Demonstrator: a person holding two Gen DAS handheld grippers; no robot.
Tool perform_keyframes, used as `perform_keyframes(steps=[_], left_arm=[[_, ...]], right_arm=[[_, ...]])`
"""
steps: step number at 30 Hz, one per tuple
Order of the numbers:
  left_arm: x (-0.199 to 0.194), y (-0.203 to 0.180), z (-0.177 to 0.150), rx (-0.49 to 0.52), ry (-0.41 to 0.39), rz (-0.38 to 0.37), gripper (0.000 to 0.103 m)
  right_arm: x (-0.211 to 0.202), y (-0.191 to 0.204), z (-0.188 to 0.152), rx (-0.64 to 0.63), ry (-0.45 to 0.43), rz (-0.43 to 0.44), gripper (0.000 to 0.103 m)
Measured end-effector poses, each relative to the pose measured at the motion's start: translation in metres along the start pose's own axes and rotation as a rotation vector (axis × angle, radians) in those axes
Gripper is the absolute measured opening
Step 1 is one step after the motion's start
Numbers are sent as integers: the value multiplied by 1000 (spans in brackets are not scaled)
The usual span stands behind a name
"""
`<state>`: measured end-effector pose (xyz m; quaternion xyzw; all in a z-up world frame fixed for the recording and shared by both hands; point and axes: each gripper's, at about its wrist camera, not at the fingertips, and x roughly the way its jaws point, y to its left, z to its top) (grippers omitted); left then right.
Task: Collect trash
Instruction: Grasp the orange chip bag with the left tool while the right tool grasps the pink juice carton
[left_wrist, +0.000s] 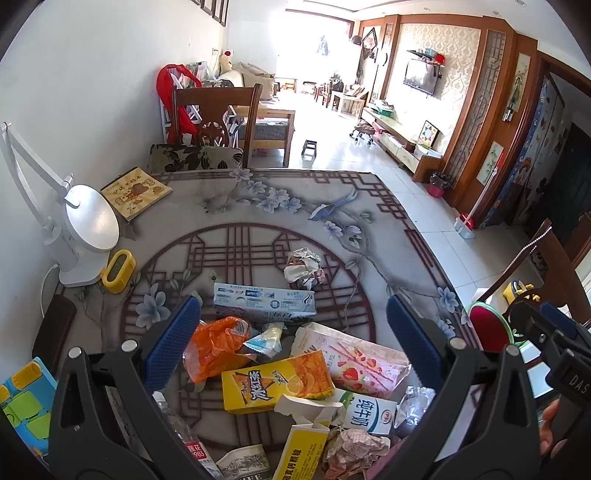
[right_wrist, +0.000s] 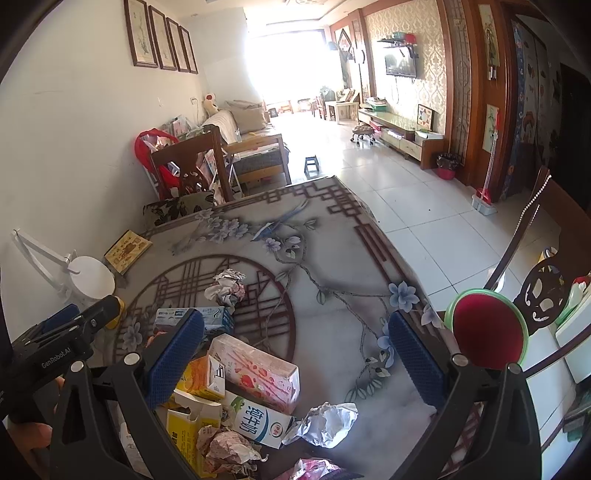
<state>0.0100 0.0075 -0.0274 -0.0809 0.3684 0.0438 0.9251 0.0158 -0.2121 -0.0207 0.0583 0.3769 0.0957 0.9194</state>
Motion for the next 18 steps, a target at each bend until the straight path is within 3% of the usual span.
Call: perform_keyframes(steps=[5,9,15,18], left_arm=[[6,3,2,12,22,8,99],[14,18,-1,2,57,57,99],[18,59,-6,-33,51,94,99],[19,73,-9,-15,32,123,99]], right_arm=[[8,-1,0,-2,27,-3,96],[25,-2,-5,-20,98,13,96],[92,18,-32,-234,298,31,96],[142,31,-54,-380,458,68,96]])
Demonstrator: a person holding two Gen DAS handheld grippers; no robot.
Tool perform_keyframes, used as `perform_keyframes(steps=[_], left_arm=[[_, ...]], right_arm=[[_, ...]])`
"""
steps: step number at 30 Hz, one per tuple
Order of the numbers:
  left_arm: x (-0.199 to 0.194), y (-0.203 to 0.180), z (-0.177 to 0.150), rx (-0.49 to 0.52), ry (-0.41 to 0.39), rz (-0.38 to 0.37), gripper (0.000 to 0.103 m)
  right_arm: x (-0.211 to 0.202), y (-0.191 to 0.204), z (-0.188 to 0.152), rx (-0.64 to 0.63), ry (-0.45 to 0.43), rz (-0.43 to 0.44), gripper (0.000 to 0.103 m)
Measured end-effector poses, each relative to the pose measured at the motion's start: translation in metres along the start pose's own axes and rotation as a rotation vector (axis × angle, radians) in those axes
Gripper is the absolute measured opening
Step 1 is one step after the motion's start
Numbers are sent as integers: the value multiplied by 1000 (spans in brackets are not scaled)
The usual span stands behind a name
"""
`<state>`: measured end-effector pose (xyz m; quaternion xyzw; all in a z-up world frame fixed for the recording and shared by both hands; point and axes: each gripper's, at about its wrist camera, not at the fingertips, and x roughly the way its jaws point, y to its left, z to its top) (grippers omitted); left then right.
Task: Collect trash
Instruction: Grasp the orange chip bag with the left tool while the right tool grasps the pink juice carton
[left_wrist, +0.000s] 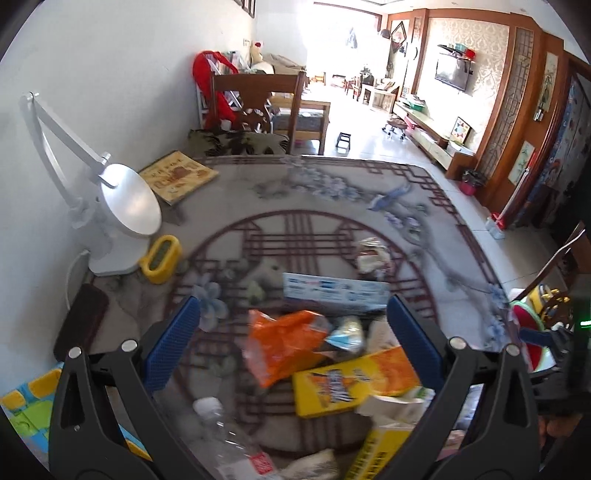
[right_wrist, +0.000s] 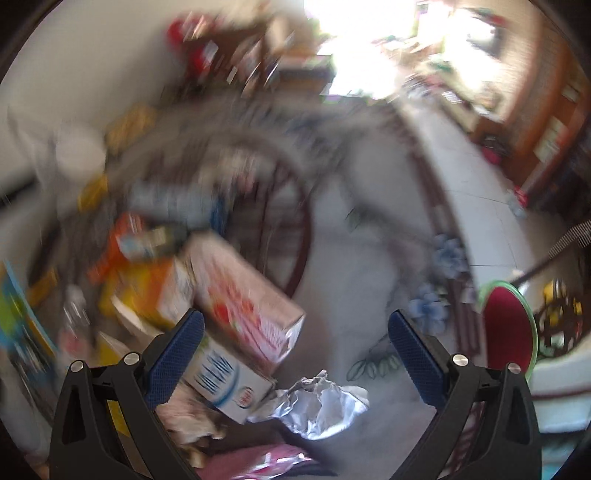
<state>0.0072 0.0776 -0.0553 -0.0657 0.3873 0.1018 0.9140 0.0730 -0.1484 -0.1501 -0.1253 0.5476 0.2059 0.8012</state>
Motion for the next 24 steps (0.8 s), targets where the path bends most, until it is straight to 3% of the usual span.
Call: perform_keyframes(steps=[3,6,9,11,12,14,16,20,24], left_arm=[[8,0,-5,95,16,-16,99],[26,-10,-15,240,96,-60,99],[42,-19,-28,340,174,-94,99],[51,-21,-36,376,211,-109,99],[54,-21,-38,383,222,-120,99],[59,-20,-41,377,250,-178,99],[66,-15,-42,346,274,-184,99],[94,6,-38,215,347,-176,99],[119,16,-33,174,385,-193,90]], right_arm=[[32,7,12,-92,75,40,96],[55,12,26,-176,157,101,96],[75,17,34,-277,242,102,95],[80,20,34,-311,274,139,84],[80,21,33,-314,273,169,78],[76,22,32,-306,267,234,50],[69,21,31,-296,246,229,49],[52,4,25,-190,195,301,47],[30,-19,22,-63,138,361,48]])
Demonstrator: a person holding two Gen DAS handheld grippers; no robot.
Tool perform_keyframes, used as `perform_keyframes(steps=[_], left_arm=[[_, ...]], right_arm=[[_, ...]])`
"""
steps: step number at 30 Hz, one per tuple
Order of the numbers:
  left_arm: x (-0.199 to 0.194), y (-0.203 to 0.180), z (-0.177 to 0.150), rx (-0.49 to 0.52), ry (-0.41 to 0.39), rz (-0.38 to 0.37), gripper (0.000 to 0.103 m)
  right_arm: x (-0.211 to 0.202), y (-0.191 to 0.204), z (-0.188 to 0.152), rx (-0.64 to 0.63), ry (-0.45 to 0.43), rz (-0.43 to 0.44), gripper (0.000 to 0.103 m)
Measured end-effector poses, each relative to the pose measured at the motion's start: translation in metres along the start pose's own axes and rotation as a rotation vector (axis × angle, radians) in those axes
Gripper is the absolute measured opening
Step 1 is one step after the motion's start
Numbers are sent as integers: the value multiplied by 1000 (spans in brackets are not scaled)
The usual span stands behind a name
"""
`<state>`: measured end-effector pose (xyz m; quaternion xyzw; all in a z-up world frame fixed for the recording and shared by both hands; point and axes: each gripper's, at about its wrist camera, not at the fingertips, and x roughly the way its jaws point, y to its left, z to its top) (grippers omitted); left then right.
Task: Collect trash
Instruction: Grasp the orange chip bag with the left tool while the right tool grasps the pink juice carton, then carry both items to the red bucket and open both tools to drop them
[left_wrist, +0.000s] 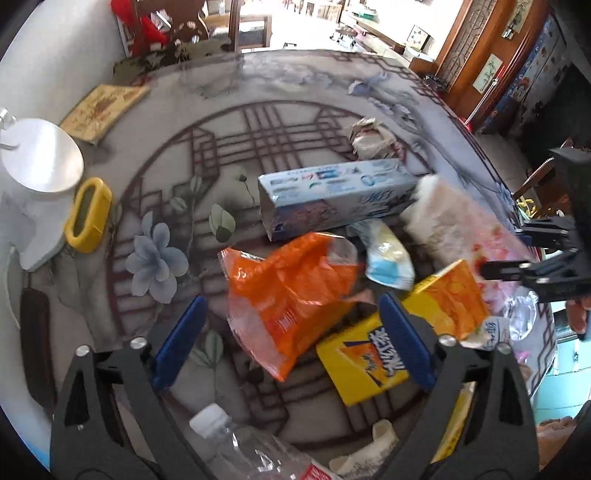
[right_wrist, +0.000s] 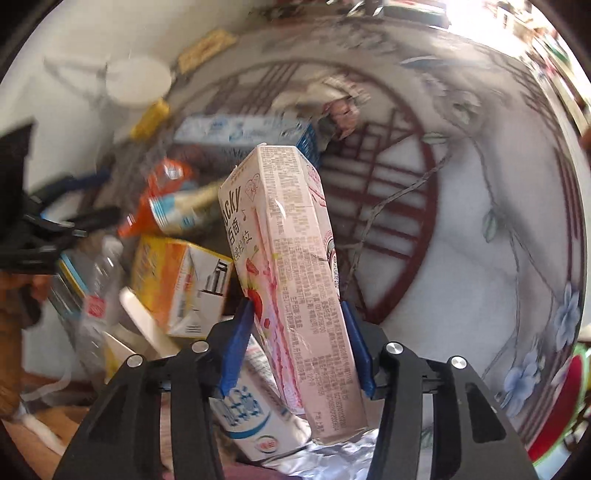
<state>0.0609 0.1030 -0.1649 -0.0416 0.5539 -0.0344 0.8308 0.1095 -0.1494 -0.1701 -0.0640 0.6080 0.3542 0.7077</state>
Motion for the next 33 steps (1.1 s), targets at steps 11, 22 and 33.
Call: perform_keyframes(steps=[11,22,33], left_arm=[[56,-7,12,31,90,0,91],[15,8,7,-164,-65,-31,50],[-70,-43,-4,-155,-230,-63,49]], right_arm=[[-19,-8,3,125,-58,45,49],[-46,10,-5,163,-187,35,48],[-101,8,-35,249,-339,15,48]])
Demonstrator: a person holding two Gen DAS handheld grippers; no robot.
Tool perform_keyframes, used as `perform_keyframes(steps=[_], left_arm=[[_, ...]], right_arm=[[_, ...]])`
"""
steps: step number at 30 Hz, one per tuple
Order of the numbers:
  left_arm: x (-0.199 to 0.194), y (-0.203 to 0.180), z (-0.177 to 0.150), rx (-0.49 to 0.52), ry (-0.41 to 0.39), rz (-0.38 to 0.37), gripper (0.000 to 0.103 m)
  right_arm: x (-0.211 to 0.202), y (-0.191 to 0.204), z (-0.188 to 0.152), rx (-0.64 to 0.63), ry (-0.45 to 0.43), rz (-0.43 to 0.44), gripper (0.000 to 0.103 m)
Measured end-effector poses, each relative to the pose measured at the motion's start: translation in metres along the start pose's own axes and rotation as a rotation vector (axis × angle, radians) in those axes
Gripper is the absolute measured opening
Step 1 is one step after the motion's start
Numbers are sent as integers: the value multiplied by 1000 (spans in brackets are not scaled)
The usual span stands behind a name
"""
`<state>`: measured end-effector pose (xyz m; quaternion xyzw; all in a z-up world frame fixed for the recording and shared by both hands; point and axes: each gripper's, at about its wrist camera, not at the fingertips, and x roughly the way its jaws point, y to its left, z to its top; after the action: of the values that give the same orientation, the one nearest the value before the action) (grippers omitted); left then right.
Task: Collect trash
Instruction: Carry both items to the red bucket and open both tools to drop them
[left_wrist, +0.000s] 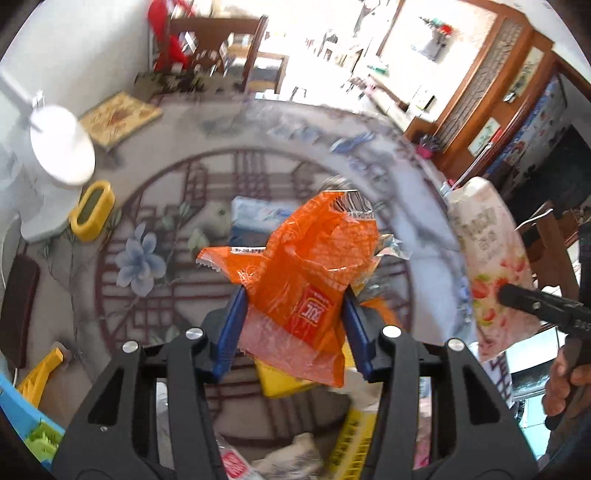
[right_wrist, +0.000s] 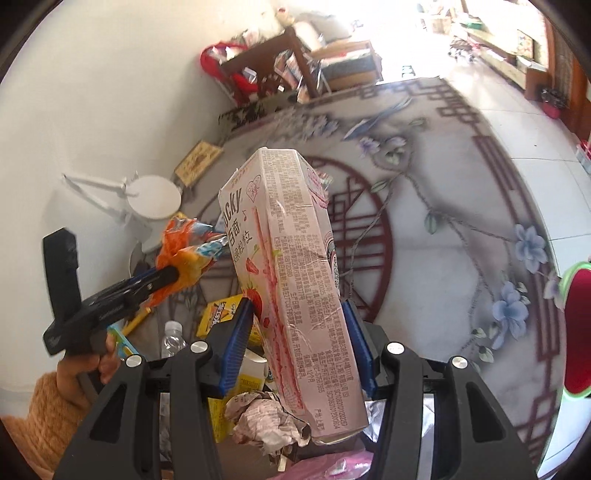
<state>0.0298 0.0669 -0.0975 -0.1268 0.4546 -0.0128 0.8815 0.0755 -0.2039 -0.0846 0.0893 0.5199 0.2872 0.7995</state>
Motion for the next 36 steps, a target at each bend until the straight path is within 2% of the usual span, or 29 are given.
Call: perform_keyframes(steps=[5,9,15,21,26,29,32,36], left_arm=[[-25,-38,9,-5,-80,-46,49],[-32,-77,11,49,-105,-101,49],[-15,-133,7,103,-66,-179,50],[6,-181,1,140,-31,-218,50],[23,-213,-2,152,-6,-222,51],[32,-232,-5,162,10,-219,51],[41,-246,-4,164,28,-221,51],[56,-269,-2,181,53,-219,51]], right_arm=[[-29,-15,-7,42,-67,-50,48],[-50,-36,-16,83,-105,-94,48],[-80,-90,-33,180,-133,-169,48],[-112,-171,-50,297,-150,-283,48],[-125,-249,-63,386,-121,-427,49],[-125,-285,-69,427,-85,-481,49],[-120,-316,-73,454,-57,-507,49],[-113,-336,-75,459,-27,-518,49]])
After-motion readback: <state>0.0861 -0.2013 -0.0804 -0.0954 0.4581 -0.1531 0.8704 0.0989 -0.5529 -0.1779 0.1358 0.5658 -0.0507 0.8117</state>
